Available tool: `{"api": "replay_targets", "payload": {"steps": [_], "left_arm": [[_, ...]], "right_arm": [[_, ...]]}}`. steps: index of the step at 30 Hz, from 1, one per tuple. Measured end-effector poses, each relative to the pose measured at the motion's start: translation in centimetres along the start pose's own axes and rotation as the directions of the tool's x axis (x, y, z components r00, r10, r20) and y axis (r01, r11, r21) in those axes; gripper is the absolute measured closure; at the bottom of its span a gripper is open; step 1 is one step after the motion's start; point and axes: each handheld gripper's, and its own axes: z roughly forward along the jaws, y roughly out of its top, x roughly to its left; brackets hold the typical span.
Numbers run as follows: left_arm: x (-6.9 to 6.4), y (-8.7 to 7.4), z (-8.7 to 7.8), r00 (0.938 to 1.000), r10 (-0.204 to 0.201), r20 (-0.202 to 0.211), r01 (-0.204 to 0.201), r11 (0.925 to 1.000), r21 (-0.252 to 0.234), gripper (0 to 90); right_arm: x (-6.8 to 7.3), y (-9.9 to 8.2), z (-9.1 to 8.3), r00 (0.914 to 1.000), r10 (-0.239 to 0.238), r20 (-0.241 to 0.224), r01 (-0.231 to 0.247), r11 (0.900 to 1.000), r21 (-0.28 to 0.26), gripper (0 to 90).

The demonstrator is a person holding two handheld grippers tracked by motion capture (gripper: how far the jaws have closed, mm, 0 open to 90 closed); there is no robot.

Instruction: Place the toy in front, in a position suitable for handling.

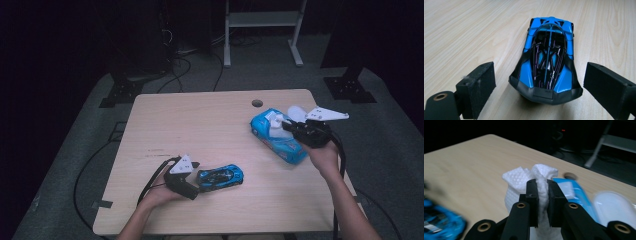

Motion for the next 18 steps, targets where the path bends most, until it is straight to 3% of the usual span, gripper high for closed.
{"api": "replay_targets", "payload": {"steps": [2, 4, 5, 6, 7, 8, 9, 11, 12, 13, 14, 15, 16, 17, 18], "left_arm": [[0.0, -0.1, 0.1, 1.0, 0.003, -0.006, -0.003, 1.0, 0.004, 9.9], [0.0, -0.1, 0.2, 0.9999, 0.011, -0.007, -0.011, 0.9999, 0.008, 9.9], [0.0, -0.1, 0.2, 0.9999, 0.011, -0.007, -0.011, 0.9999, 0.008, 9.9], [0.0, -0.1, 0.3, 0.9999, 0.012, -0.008, -0.012, 0.9999, 0.008, 9.9], [0.0, -0.1, 0.4, 1.0, 0.005, 0.001, -0.005, 0.9999, 0.011, 9.9], [0.1, -0.1, 0.6, 1.0, 0.0, 0.009, 0.0, 0.9998, 0.018, 10.2], [0.1, -0.1, 0.6, 1.0, 0.0, 0.009, 0.0, 0.9998, 0.018, 10.6], [0.2, -0.3, 1.0, 0.9994, -0.001, 0.035, 0.0, 0.9992, 0.041, 12.3], [0.2, -0.3, 1.0, 0.9994, -0.001, 0.035, 0.0, 0.9992, 0.041, 12.7], [0.3, -0.4, 1.2, 0.9988, -0.006, 0.049, 0.004, 0.9986, 0.053, 13.6], [0.3, -0.4, 1.2, 0.9988, -0.006, 0.049, 0.004, 0.9986, 0.053, 14.3], [0.4, -0.5, 1.3, 0.9985, -0.003, 0.054, 0.0, 0.9982, 0.06, 14.3], [0.5, -0.6, 1.5, 0.9971, -0.004, 0.076, 0.0, 0.998, 0.062, 19.8], [0.5, -0.6, 1.5, 0.9971, -0.004, 0.076, 0.0, 0.998, 0.062, 20.7], [0.6, -0.7, 1.6, 0.9965, -0.006, 0.083, 0.001, 0.9979, 0.065, 20.7]], "right_arm": [[2.0, 0.0, -0.4, 0.9955, -0.039, -0.087, 0.037, 0.9992, -0.017, 80.6], [4.1, -0.2, -0.4, 0.9843, -0.073, -0.16, 0.072, 0.9973, -0.014, 80.6], [4.1, -0.2, -0.4, 0.9843, -0.073, -0.16, 0.072, 0.9973, -0.014, 80.6], [6.1, -0.7, 0.2, 0.9625, -0.078, -0.26, 0.078, 0.9969, -0.012, 80.6], [6.1, -0.7, 0.2, 0.9625, -0.078, -0.26, 0.078, 0.9969, -0.012, 80.6], [7.7, -1.1, 1.1, 0.9388, -0.086, -0.334, 0.094, 0.9956, 0.007, 80.6], [8.5, -1.4, 1.8, 0.9238, -0.08, -0.374, 0.093, 0.9956, 0.016, 80.5], [9.8, -1.9, 3.1, 0.8974, -0.089, -0.432, 0.119, 0.9919, 0.044, 80.3], [9.8, -1.9, 3.1, 0.8974, -0.089, -0.432, 0.119, 0.9919, 0.044, 80.3], [11.0, -2.4, 4.6, 0.87, -0.105, -0.482, 0.158, 0.985, 0.07, 80.3], [11.4, -2.5, 5.2, 0.8567, -0.112, -0.504, 0.176, 0.981, 0.081, 80.3], [11.4, -2.5, 5.2, 0.8567, -0.112, -0.504, 0.176, 0.981, 0.081, 80.3], [12.2, -2.9, 6.5, 0.8341, -0.102, -0.542, 0.194, 0.9742, 0.115, 80.3], [12.2, -2.9, 6.5, 0.8341, -0.102, -0.542, 0.194, 0.9742, 0.115, 80.3], [12.6, -3.0, 7.1, 0.8233, -0.112, -0.556, 0.216, 0.9684, 0.124, 80.2]]}}
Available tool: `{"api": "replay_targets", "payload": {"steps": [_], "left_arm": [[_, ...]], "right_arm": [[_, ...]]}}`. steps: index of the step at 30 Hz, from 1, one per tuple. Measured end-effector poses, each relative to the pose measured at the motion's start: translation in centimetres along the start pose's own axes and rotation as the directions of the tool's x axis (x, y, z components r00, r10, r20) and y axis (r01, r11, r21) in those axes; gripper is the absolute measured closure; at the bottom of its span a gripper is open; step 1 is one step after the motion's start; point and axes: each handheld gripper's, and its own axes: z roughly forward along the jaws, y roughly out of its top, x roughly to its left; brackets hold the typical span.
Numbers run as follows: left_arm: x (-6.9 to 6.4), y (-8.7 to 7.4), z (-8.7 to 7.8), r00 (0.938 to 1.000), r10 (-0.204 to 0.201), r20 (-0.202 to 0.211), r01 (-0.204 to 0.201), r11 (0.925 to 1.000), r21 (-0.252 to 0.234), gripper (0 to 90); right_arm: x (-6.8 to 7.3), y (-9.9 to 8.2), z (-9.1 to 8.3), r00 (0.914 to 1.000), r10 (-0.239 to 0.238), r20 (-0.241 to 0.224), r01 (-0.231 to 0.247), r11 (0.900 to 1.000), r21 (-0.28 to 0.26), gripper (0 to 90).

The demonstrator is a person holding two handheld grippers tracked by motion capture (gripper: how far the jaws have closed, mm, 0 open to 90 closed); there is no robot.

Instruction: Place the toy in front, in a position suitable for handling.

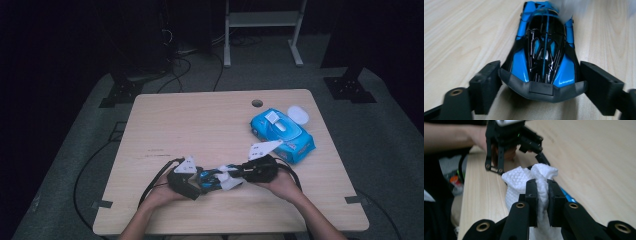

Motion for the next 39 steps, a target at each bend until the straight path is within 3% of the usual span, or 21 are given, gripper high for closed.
{"api": "replay_targets", "payload": {"steps": [1, 5, 6, 7, 10, 15, 16, 18, 21, 26, 30, 34, 39], "left_arm": [[0.0, 0.0, 0.2, 1.0, 0.004, 0.006, -0.004, 1.0, 0.003, 22.2], [0.0, 0.1, 0.2, 1.0, 0.005, 0.004, -0.005, 1.0, 0.002, 22.5], [-0.1, 0.1, 0.2, 1.0, 0.004, 0.002, -0.004, 1.0, 0.003, 22.6], [-0.1, 0.1, 0.2, 1.0, 0.004, 0.002, -0.004, 1.0, 0.003, 22.6], [-0.2, 0.1, 0.3, 1.0, 0.002, 0.001, -0.002, 1.0, 0.001, 22.6], [-0.2, 0.1, 0.2, 1.0, 0.005, -0.002, -0.005, 1.0, 0.005, 22.7], [-0.2, 0.0, 0.2, 1.0, 0.002, -0.002, -0.002, 1.0, -0.002, 22.7], [-0.2, -0.1, 0.2, 1.0, 0.001, -0.002, -0.001, 1.0, -0.001, 22.8], [-0.2, -0.1, 0.1, 1.0, 0.008, -0.001, -0.008, 1.0, 0.0, 23.0], [-0.3, 0.0, 0.2, 0.9999, 0.011, -0.007, -0.011, 0.9999, -0.001, 23.4], [-0.4, 0.1, 0.3, 0.9997, 0.021, -0.011, -0.021, 0.9998, 0.004, 23.5], [-0.2, -0.3, 0.0, 0.9999, 0.012, -0.008, -0.012, 0.9999, -0.004, 23.5], [-0.3, -0.2, 0.1, 0.9999, 0.01, -0.01, -0.01, 0.9999, -0.004, 23.5]], "right_arm": [[-0.1, 0.1, 1.3, 0.9993, -0.011, -0.037, 0.012, 0.9995, 0.028, 79.6], [-0.3, 0.1, 2.7, 0.9984, -0.042, -0.037, 0.045, 0.9961, 0.076, 76.8], [-0.2, 0.1, 3.1, 0.9983, -0.054, -0.023, 0.055, 0.9955, 0.077, 69.7], [-0.2, 0.1, 3.1, 0.9983, -0.054, -0.023, 0.055, 0.9955, 0.077, 69.7], [0.7, 0.4, 4.1, 0.9932, -0.115, 0.02, 0.113, 0.9913, 0.066, 62.7], [1.1, 0.7, 5.7, 0.9924, -0.118, 0.035, 0.116, 0.992, 0.049, 66.4], [1.2, 0.8, 6.5, 0.9915, -0.12, 0.051, 0.116, 0.9914, 0.06, 69.9], [1.2, 0.7, 7.2, 0.9918, -0.121, 0.042, 0.118, 0.9911, 0.061, 74.6], [1.0, 0.6, 7.2, 0.9926, -0.115, 0.037, 0.113, 0.992, 0.056, 77.9], [0.8, 0.4, 6.6, 0.9967, -0.063, 0.051, 0.06, 0.9968, 0.053, 80.3], [1.5, 0.9, 8.2, 0.9971, -0.076, -0.003, 0.076, 0.9958, 0.052, 80.9], [1.7, 1.5, 9.3, 0.9959, -0.087, -0.024, 0.088, 0.9946, 0.055, 81.2], [0.9, 1.3, 7.7, 0.9966, -0.074, 0.035, 0.072, 0.9955, 0.063, 81.2]]}}
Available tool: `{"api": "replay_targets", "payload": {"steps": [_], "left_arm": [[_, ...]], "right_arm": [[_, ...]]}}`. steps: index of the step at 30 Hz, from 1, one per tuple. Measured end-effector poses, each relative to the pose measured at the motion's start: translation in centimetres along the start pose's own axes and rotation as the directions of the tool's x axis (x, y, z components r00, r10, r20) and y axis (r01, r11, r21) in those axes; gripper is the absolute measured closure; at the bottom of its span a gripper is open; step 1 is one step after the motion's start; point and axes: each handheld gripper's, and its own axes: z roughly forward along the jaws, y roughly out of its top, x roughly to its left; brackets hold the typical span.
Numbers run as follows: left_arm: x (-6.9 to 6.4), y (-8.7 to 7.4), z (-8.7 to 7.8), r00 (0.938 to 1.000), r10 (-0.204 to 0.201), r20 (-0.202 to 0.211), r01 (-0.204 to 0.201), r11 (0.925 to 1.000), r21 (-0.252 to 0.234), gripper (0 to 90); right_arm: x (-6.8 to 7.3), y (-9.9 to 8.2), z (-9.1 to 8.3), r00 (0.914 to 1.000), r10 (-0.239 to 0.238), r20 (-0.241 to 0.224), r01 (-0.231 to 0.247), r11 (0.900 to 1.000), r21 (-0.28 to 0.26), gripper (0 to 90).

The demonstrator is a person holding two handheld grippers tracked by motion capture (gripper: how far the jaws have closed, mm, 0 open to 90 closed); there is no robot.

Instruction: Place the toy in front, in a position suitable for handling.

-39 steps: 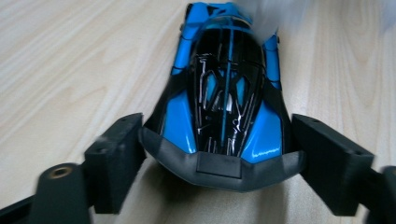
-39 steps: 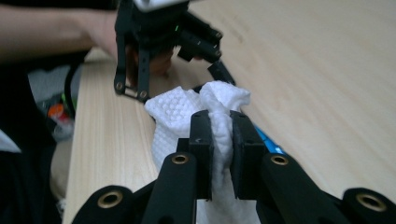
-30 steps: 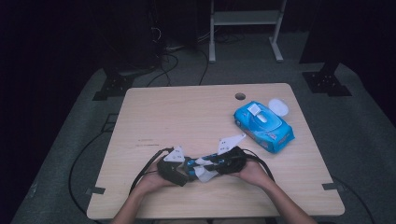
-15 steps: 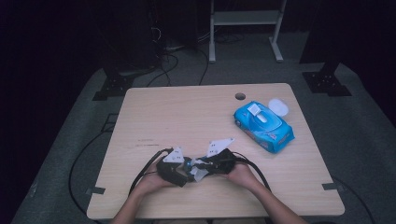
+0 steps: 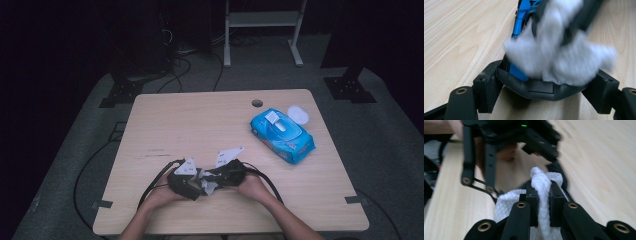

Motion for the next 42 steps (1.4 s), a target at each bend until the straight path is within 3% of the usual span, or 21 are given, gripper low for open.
{"api": "replay_targets", "payload": {"steps": [3, 7, 11, 12, 15, 21, 26, 29, 31, 35, 39, 42], "left_arm": [[-0.1, 0.2, 0.2, 1.0, 0.005, -0.007, -0.004, 1.0, 0.005, 23.5], [-0.2, 0.3, 0.2, 0.9999, 0.01, -0.01, -0.01, 0.9999, 0.009, 23.5], [-0.1, 0.1, 0.1, 1.0, -0.001, -0.005, 0.001, 1.0, 0.001, 23.5], [-0.1, 0.1, 0.1, 0.9998, 0.014, -0.013, -0.013, 0.9999, 0.011, 23.6], [-0.1, 0.1, 0.1, 0.9996, 0.024, -0.017, -0.023, 0.9997, 0.011, 24.2], [-0.2, 0.2, 0.2, 0.9994, 0.026, -0.021, -0.026, 0.9996, 0.013, 24.2], [-0.2, 0.1, 0.1, 0.9994, 0.027, -0.02, -0.027, 0.9995, 0.016, 24.2], [-0.2, 0.1, 0.1, 0.9994, 0.029, -0.021, -0.029, 0.9994, 0.017, 24.2], [-0.2, 0.2, 0.2, 0.9992, 0.031, -0.024, -0.03, 0.9994, 0.018, 24.2], [-0.2, 0.1, 0.1, 0.9992, 0.031, -0.024, -0.031, 0.9993, 0.021, 24.2], [-0.2, 0.0, 0.0, 0.9994, 0.027, -0.023, -0.027, 0.9995, 0.016, 24.2], [-0.2, 0.0, 0.0, 0.9994, 0.028, -0.022, -0.027, 0.9995, 0.015, 24.2]], "right_arm": [[-0.5, -0.3, -0.6, 0.9992, 0.034, 0.018, -0.034, 0.9994, 0.002, 81.4], [-0.3, 0.6, 0.9, 0.9985, 0.054, 0.013, -0.054, 0.9985, -0.009, 81.4], [-0.7, 1.0, 2.0, 0.9979, 0.058, 0.028, -0.059, 0.9982, 0.015, 81.4], [-0.9, 0.9, 1.9, 0.9979, 0.057, 0.03, -0.058, 0.9982, 0.015, 81.4], [-1.5, 0.5, 1.3, 0.9962, 0.078, 0.04, -0.078, 0.9968, 0.017, 81.4], [-3.5, -1.4, -1.8, 0.9851, 0.143, 0.096, -0.144, 0.9896, 0.003, 81.4], [-4.1, -2.7, -3.1, 0.9809, 0.151, 0.122, -0.154, 0.9879, 0.016, 81.4], [-4.6, -4.1, -4.4, 0.9747, 0.181, 0.131, -0.184, 0.9827, 0.016, 81.4], [-4.7, -4.4, -4.5, 0.9715, 0.207, 0.115, -0.208, 0.978, -0.004, 81.5], [-4.4, -3.8, -3.5, 0.9735, 0.216, 0.076, -0.213, 0.9762, -0.039, 81.4], [-4.7, -3.9, -3.4, 0.9777, 0.19, 0.088, -0.188, 0.9815, -0.035, 81.4], [-4.9, -4.4, -3.9, 0.9757, 0.195, 0.099, -0.193, 0.9807, -0.03, 81.4]]}}
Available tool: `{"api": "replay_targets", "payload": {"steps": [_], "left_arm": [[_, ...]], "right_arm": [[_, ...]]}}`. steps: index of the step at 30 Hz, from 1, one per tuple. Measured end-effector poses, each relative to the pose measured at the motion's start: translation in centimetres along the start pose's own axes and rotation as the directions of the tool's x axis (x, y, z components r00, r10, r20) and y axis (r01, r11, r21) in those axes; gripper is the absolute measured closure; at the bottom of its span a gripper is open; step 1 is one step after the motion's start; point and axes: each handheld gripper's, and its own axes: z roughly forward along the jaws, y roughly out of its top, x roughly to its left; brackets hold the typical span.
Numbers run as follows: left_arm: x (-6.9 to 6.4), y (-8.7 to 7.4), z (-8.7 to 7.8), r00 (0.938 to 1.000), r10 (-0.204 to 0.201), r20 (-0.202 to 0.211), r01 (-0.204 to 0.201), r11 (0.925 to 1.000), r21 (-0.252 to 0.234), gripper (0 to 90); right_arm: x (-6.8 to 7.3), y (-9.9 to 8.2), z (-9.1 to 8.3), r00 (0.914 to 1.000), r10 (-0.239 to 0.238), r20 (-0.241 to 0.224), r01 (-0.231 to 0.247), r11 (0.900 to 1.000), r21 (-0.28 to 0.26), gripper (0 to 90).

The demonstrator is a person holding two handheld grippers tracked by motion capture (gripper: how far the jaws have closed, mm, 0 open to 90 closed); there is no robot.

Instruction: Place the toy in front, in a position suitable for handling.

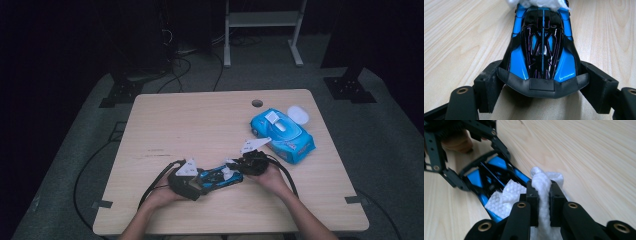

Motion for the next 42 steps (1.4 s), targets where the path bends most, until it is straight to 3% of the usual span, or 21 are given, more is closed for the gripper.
{"api": "replay_targets", "payload": {"steps": [2, 4, 8, 10, 17, 20, 21, 23, 26, 30, 36, 38, 42], "left_arm": [[0.0, 0.0, 0.0, 1.0, 0.002, -0.003, -0.002, 1.0, 0.001, 24.2], [0.0, 0.0, 0.0, 1.0, 0.005, -0.003, -0.005, 1.0, 0.003, 24.2], [0.0, 0.0, 0.0, 1.0, 0.002, -0.003, -0.002, 1.0, 0.002, 24.2], [0.0, 0.0, 0.0, 1.0, 0.002, -0.004, -0.002, 1.0, 0.0, 24.2], [-0.1, 0.0, 0.0, 1.0, 0.004, -0.008, -0.004, 1.0, 0.0, 24.2], [-0.1, 0.0, 0.0, 0.9999, 0.008, -0.009, -0.008, 1.0, 0.003, 24.1], [-0.1, 0.0, 0.1, 0.9999, 0.003, -0.011, -0.003, 1.0, 0.0, 24.1], [-0.2, 0.0, 0.1, 0.9999, 0.003, -0.012, -0.003, 1.0, 0.001, 24.1], [-0.1, -0.1, 0.0, 1.0, 0.001, -0.01, -0.001, 1.0, -0.001, 24.1], [-0.1, -0.1, 0.0, 0.9999, 0.005, -0.011, -0.005, 1.0, -0.002, 24.2], [-0.1, 0.0, 0.0, 0.9999, 0.008, -0.012, -0.008, 1.0, 0.004, 24.2], [-0.1, 0.0, 0.0, 0.9999, 0.009, -0.012, -0.009, 1.0, 0.004, 24.2], [-0.1, 0.0, 0.0, 0.9999, 0.008, -0.012, -0.008, 1.0, 0.004, 24.2]], "right_arm": [[-0.5, -0.9, -1.0, 0.9994, -0.007, 0.035, 0.007, 0.9998, 0.018, 81.4], [-0.7, -1.4, -1.4, 0.9991, 0.02, 0.038, -0.02, 0.9997, 0.011, 81.4], [0.0, -1.7, -1.6, 0.9994, 0.032, 0.01, -0.032, 0.9995, -0.007, 81.4], [0.4, -1.7, -1.6, 0.9999, 0.006, -0.009, -0.006, 1.0, -0.005, 81.4], [0.6, -2.5, -2.8, 0.9999, 0.016, -0.001, -0.016, 0.9996, 0.024, 81.5], [1.1, -2.3, -2.6, 0.9998, 0.005, -0.02, -0.005, 0.9999, 0.012, 81.5], [2.0, -1.7, -1.9, 0.998, -0.007, -0.063, 0.007, 1.0, 0.0, 81.4], [2.8, -1.2, -1.2, 0.9958, -0.037, -0.084, 0.038, 0.9993, 0.003, 81.4], [3.6, -0.7, -0.5, 0.9939, -0.078, -0.079, 0.079, 0.9968, 0.014, 81.4], [2.6, -1.3, -1.3, 0.9972, -0.045, -0.061, 0.045, 0.9989, 0.01, 81.4], [0.6, -2.7, -2.7, 0.9999, 0.002, 0.017, -0.002, 0.9996, 0.028, 81.3], [0.1, -3.1, -2.9, 0.9995, 0.024, 0.023, -0.025, 0.9993, 0.028, 81.3], [-0.1, -2.8, -2.7, 0.9993, 0.021, 0.032, -0.022, 0.9994, 0.027, 81.3]]}}
